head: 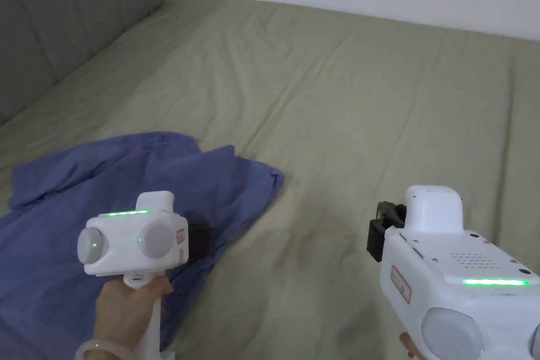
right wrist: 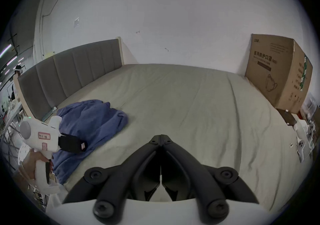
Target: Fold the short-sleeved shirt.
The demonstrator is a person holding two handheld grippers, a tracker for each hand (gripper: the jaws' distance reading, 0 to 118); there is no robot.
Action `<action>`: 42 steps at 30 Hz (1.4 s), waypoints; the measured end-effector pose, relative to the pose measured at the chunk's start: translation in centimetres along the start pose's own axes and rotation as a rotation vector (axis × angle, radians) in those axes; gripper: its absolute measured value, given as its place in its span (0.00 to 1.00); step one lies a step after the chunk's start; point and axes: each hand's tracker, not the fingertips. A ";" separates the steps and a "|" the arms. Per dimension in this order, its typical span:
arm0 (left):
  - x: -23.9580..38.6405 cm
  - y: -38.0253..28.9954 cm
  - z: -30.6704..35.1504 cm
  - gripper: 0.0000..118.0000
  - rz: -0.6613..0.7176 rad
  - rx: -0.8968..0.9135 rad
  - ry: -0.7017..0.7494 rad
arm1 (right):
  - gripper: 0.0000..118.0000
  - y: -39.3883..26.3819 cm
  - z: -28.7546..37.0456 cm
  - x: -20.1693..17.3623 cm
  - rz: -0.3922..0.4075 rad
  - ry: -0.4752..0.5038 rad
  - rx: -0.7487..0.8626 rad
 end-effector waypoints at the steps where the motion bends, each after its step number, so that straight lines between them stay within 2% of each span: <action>1: 0.1 0.0 0.5 0.83 -0.001 0.005 0.003 | 0.00 -0.1 -0.2 0.1 -0.010 -0.002 -0.007; 2: 0.0 0.0 0.8 0.75 0.022 0.059 0.006 | 0.00 -0.2 -0.3 0.3 -0.017 0.001 -0.010; 4: -0.2 0.3 0.5 0.53 0.051 0.046 0.024 | 0.00 -0.4 -0.4 0.4 -0.021 0.000 -0.019; 5: -0.3 0.5 0.7 0.46 0.051 0.037 0.016 | 0.00 -0.4 -0.4 0.5 -0.019 -0.003 -0.021; 7: -0.3 0.9 1.2 0.37 0.036 0.027 0.005 | 0.00 -0.5 -0.1 0.7 -0.019 -0.013 -0.019; 8: -0.4 0.9 1.6 0.22 0.034 0.033 0.010 | 0.00 -0.5 0.1 0.9 -0.027 -0.016 -0.018; 9: -0.7 1.2 1.7 0.02 0.058 0.040 0.033 | 0.00 -0.5 0.2 1.2 -0.039 -0.012 -0.017; 13: -2.2 1.6 2.2 0.02 0.193 0.009 -0.051 | 0.00 -0.4 1.3 2.1 -0.058 -0.024 -0.008; 18: -2.0 2.6 5.4 0.02 0.195 0.060 -0.068 | 0.00 -0.2 3.1 3.5 -0.058 -0.049 0.019; 26: 0.7 7.9 13.1 0.02 0.157 0.229 -0.212 | 0.00 0.0 5.8 6.2 -0.142 -0.074 0.057; 29: 4.4 10.1 15.9 0.02 0.072 0.285 -0.244 | 0.00 0.2 7.1 7.5 -0.173 -0.089 0.080; 35: 14.5 12.5 21.1 0.02 -0.059 0.356 -0.478 | 0.00 0.4 10.3 11.7 -0.238 -0.171 0.136; 40: 24.8 10.4 25.7 0.02 -0.224 0.395 -0.741 | 0.00 -0.2 14.0 16.6 -0.309 -0.316 0.184; 42: 28.1 8.5 26.5 0.02 -0.287 0.375 -0.830 | 0.00 -0.5 15.5 17.7 -0.243 -0.450 0.196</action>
